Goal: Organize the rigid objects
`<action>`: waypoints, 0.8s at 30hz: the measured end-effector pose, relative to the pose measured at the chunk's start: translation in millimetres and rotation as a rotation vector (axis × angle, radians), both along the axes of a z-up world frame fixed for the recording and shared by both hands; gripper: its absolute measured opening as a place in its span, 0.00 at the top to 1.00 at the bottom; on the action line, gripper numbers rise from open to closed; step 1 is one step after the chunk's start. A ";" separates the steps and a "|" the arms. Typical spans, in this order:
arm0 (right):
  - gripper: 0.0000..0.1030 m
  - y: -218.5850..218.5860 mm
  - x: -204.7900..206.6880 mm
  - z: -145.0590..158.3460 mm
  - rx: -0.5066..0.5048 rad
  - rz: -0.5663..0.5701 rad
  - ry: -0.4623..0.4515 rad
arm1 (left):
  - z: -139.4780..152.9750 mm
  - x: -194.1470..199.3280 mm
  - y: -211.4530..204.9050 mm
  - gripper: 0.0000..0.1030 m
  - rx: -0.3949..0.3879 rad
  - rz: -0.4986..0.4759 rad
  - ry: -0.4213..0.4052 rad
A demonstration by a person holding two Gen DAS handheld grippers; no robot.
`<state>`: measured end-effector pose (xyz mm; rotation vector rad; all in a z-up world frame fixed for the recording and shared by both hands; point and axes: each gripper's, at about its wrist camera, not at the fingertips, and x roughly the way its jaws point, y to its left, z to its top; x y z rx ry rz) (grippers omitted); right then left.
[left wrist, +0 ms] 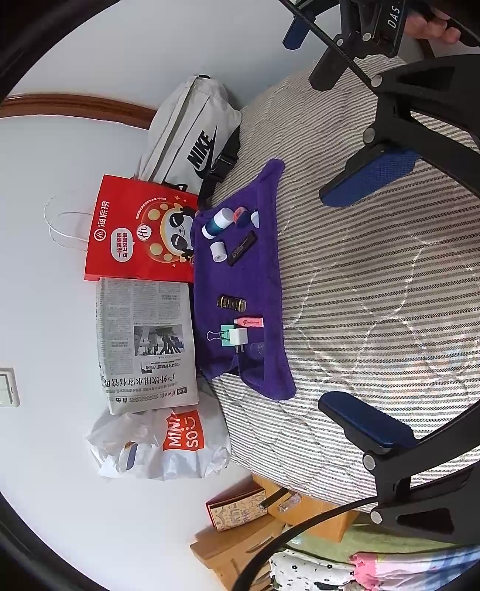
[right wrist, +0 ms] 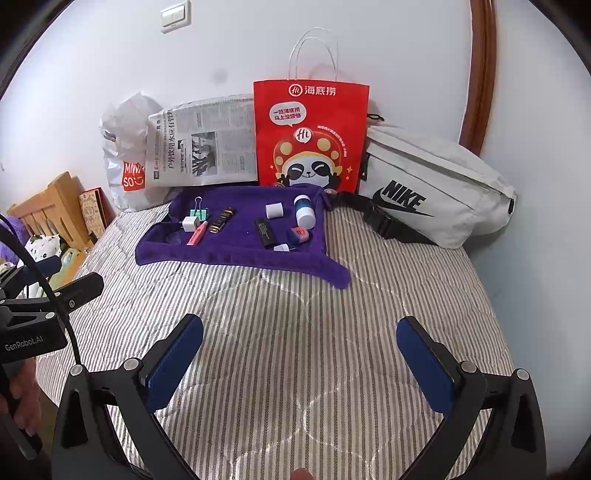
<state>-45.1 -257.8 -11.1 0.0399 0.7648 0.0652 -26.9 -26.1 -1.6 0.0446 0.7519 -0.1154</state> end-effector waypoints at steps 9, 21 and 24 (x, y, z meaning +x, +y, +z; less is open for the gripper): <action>0.00 1.6 -1.0 1.0 -0.005 0.001 -0.002 | -0.9 0.2 -0.6 0.02 0.005 -0.005 0.003; 0.00 3.1 -1.6 1.8 -0.006 0.001 -0.003 | -1.5 0.5 -0.5 0.02 0.011 -0.010 0.005; 0.00 3.1 -1.5 1.8 -0.006 0.001 -0.003 | -1.5 0.4 0.0 0.02 0.011 -0.011 0.003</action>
